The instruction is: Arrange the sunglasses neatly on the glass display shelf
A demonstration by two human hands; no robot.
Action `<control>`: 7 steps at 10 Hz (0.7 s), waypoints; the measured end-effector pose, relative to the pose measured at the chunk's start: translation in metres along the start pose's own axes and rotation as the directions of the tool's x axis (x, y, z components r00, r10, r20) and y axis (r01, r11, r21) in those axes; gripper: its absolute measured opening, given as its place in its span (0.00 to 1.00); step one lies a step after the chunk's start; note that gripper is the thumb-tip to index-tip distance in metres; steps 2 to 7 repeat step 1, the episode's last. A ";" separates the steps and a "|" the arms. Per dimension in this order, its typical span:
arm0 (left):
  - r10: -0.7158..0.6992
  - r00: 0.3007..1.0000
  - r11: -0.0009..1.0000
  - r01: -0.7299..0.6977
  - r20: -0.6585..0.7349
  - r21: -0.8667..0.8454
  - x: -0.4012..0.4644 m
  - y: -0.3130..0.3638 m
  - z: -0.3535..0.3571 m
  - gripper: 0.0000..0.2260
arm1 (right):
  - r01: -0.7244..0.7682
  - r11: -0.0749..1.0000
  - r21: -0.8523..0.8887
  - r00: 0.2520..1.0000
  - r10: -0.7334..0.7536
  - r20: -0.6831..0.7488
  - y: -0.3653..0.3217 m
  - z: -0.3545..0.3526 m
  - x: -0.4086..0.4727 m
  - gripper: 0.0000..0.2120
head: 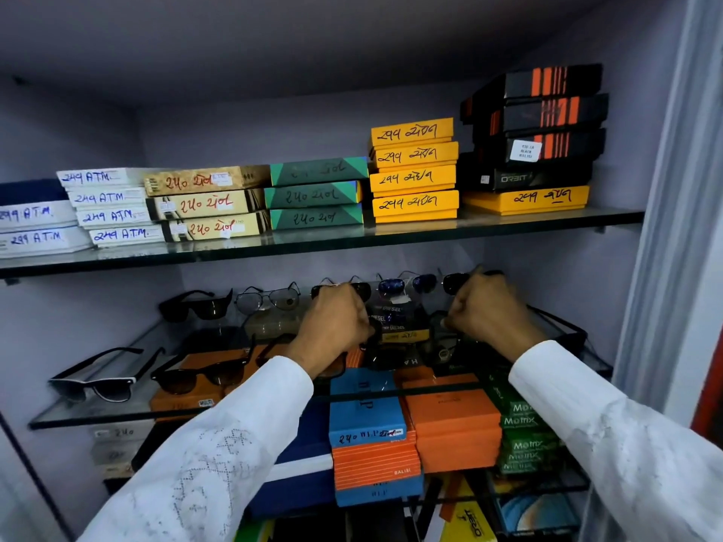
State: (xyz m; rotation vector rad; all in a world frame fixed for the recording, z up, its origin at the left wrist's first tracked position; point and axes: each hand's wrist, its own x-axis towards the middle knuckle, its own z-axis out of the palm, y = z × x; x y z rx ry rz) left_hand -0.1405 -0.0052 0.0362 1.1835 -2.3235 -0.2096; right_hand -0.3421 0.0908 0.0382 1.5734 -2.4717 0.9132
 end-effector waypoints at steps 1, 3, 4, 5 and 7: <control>0.061 0.991 0.998 -0.059 -0.123 0.021 -0.025 0.013 -0.010 0.06 | 0.003 0.999 0.043 1.000 -0.003 -0.013 0.001 -0.014 -0.016 0.11; 0.061 0.991 0.998 -0.059 -0.123 0.021 -0.025 0.013 -0.010 0.06 | 0.003 0.999 0.043 1.000 -0.003 -0.013 0.001 -0.014 -0.016 0.11; 0.061 0.991 0.998 -0.059 -0.123 0.021 -0.025 0.013 -0.010 0.06 | 0.003 0.999 0.043 1.000 -0.003 -0.013 0.001 -0.014 -0.016 0.11; 0.061 0.991 0.998 -0.059 -0.123 0.021 -0.025 0.013 -0.010 0.06 | 0.003 0.999 0.043 1.000 -0.003 -0.013 0.001 -0.014 -0.016 0.11; 0.061 0.991 0.998 -0.059 -0.123 0.021 -0.025 0.013 -0.010 0.06 | 0.003 0.999 0.043 1.000 -0.003 -0.013 0.001 -0.014 -0.016 0.11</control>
